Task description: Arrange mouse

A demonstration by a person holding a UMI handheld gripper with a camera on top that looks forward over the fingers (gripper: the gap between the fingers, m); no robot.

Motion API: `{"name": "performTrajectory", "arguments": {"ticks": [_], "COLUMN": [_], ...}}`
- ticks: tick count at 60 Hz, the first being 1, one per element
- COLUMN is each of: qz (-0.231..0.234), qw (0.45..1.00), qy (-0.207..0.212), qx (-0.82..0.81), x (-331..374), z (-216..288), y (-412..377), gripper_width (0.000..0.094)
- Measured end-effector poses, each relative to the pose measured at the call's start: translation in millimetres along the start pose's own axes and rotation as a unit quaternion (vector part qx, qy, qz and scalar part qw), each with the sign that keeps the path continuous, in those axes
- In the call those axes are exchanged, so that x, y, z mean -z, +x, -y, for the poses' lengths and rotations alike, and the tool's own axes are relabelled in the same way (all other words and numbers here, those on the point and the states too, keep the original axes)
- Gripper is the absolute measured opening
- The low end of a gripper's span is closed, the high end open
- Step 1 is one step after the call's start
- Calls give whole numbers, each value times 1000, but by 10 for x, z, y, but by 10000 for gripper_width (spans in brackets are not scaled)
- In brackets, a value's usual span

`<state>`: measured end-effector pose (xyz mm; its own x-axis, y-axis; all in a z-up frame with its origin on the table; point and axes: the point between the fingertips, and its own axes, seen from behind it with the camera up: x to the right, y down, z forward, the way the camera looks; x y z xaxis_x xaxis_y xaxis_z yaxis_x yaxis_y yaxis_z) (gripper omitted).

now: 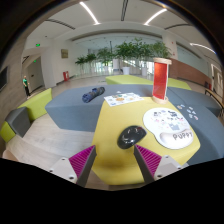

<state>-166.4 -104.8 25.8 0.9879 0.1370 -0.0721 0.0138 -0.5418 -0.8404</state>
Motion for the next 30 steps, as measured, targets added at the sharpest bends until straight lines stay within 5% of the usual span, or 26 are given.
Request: {"name": "performTrajectory", "arguments": {"ticks": [30], "qz": [-36], "qw": [999], "qy": [-9], "qx": [-12], "x": [-949], "z": [270], "y": [530], "gripper_width": [774]}}
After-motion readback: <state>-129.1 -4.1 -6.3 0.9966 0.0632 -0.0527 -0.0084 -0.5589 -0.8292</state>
